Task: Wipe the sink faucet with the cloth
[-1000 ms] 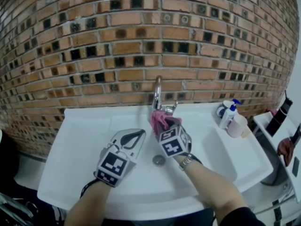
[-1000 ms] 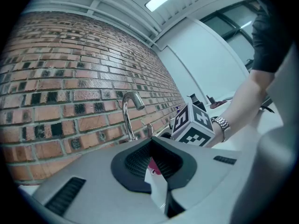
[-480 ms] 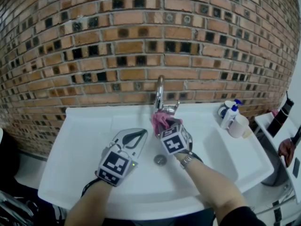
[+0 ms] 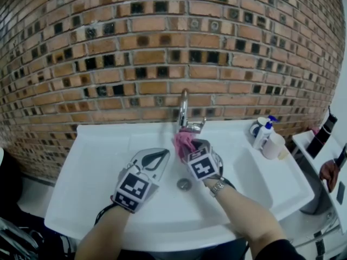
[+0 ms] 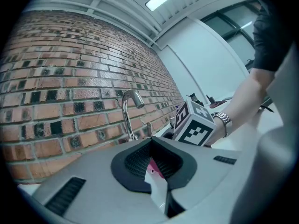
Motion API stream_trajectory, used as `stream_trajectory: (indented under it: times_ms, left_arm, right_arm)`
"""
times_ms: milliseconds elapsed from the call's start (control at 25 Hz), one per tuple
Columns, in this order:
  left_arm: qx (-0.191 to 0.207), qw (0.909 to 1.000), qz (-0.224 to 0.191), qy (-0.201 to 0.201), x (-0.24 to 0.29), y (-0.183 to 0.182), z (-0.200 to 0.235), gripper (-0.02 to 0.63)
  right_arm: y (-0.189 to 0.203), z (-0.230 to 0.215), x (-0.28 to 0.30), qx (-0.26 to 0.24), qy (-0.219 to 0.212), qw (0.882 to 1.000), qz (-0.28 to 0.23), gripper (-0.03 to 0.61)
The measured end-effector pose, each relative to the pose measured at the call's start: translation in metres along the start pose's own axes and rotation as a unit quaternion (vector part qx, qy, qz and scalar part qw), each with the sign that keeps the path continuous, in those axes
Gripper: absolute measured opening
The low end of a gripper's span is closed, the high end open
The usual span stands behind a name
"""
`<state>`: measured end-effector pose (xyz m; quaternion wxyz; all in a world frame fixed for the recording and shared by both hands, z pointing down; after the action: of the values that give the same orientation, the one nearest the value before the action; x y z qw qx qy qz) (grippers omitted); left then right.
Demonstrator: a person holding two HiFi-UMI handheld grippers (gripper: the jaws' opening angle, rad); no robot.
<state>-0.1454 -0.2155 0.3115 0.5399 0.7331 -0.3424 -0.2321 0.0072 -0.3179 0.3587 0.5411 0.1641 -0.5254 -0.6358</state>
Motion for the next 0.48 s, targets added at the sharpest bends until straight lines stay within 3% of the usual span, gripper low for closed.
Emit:
stream_trajectory:
  times_ms: [480]
  left_arm:
    - [0.002, 1.0, -0.004, 0.001, 0.001, 0.002, -0.002, 0.008]
  right_arm:
    - [-0.01, 0.003, -0.049, 0.011, 0.001, 0.999, -0.041, 0.092]
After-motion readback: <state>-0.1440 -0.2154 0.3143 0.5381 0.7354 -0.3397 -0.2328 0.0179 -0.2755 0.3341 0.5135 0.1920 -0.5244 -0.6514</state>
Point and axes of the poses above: the fingertips, and each gripper's own axes: x forward along the fingers, z to its left, y out of its underside, the point moved 9 cm from there along -x, backward along the fingers, and after that the axes turned 3 degrees about -x, right-handed, at the moved point
